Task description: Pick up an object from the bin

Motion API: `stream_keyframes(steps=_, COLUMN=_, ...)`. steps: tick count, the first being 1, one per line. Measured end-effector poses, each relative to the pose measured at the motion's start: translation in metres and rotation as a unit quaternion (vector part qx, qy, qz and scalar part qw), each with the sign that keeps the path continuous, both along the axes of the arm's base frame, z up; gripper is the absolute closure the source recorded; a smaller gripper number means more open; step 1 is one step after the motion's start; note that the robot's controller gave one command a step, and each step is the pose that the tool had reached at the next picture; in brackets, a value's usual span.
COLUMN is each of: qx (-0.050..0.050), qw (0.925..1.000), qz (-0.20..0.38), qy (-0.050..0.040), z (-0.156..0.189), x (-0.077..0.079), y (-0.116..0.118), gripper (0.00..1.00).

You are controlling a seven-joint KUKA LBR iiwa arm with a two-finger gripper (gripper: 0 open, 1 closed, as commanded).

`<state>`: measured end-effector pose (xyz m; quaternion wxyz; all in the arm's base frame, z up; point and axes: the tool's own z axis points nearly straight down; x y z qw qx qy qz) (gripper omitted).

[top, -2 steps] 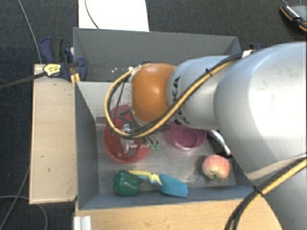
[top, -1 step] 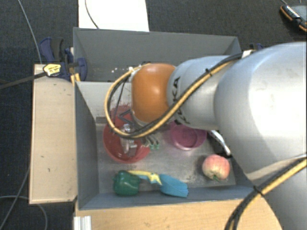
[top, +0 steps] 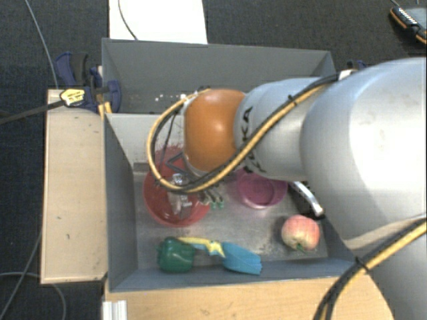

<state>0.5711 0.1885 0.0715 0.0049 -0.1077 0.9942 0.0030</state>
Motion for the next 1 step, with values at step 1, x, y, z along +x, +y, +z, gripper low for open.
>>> stream_keyframes(steps=1, qx=0.001, qw=0.9996, qz=-0.03, qy=-0.0015, z=0.0007, x=-0.0094, y=-0.0589, gripper=1.0)
